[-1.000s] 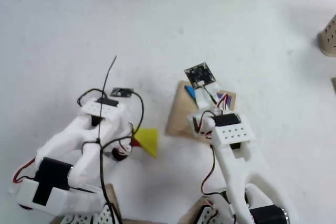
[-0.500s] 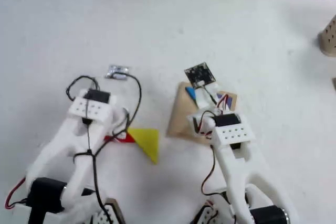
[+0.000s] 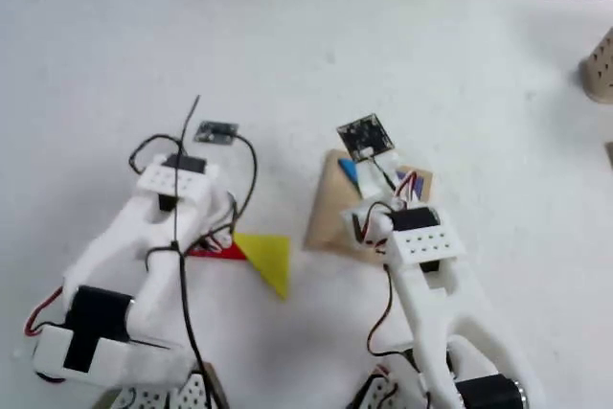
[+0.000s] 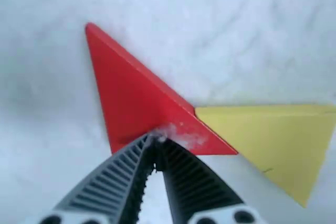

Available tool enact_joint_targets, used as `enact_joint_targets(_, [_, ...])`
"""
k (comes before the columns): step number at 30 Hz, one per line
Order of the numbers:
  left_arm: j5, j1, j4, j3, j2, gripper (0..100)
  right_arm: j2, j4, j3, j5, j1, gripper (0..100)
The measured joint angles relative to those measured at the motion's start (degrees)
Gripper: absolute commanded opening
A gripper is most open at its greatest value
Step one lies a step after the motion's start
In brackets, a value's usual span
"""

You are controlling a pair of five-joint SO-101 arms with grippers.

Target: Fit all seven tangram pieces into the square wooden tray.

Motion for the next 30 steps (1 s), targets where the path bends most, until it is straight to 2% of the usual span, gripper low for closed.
enact_joint_targets(7, [5.9, -7.7, -0.8, -3.4, 1.8, 2, 0.0, 0.0, 0.0, 0.0, -0.1, 2.1])
enact_joint_targets(13, [5.4, -6.2, 2.5, 0.2, -2.5, 2, 0.0, 0.0, 0.0, 0.0, -0.1, 2.1])
enact_joint_targets(17, [5.4, -4.7, 0.7, 5.4, -7.9, 2, 0.0, 0.0, 0.0, 0.0, -0.2, 2.1])
enact_joint_targets(24, [5.4, -4.8, 0.2, 6.2, -8.9, 2, 0.0, 0.0, 0.0, 0.0, -0.1, 2.1])
enact_joint_targets(30, [5.4, -7.6, -2.0, 6.5, -8.9, 2, 0.0, 0.0, 0.0, 0.0, -0.1, 2.1])
